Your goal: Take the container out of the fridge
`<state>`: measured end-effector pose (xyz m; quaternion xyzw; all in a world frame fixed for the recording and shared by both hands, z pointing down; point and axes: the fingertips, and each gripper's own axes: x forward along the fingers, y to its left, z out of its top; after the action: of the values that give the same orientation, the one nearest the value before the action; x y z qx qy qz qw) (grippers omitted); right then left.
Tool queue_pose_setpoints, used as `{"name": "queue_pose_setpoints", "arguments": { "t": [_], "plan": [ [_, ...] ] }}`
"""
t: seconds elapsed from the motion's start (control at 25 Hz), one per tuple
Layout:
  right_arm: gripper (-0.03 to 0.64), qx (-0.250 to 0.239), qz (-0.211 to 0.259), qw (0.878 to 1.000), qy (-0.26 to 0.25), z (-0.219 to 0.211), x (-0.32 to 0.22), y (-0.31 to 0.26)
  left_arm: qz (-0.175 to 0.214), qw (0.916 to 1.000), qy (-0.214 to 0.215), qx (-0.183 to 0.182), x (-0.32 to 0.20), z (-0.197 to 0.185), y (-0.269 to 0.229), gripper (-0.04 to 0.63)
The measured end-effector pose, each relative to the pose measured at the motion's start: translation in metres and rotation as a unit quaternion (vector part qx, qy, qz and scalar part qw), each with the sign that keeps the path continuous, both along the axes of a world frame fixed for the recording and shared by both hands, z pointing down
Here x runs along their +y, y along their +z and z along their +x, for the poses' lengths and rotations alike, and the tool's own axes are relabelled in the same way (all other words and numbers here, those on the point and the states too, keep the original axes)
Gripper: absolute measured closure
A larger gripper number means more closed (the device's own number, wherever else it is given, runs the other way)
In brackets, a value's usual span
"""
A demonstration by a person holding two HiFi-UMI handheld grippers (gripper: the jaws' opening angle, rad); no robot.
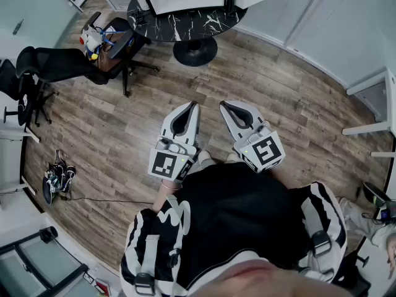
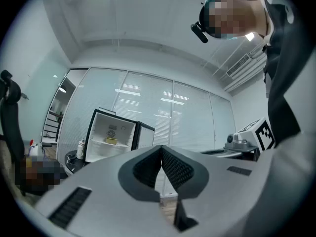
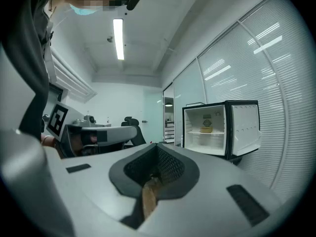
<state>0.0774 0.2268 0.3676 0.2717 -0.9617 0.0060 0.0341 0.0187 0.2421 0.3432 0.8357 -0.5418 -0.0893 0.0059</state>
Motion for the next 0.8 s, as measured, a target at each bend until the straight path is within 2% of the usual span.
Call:
{"name": "queue_pose_setpoints", "arguments": {
  "t": [0.8],
  "plan": [
    [0.606, -0.005, 0.000, 1.000, 0.016, -0.011, -0.010, 0.003, 0.004, 0.9998, 0.020, -0.002, -0.011, -0.010, 0.000, 0.586]
  ]
}}
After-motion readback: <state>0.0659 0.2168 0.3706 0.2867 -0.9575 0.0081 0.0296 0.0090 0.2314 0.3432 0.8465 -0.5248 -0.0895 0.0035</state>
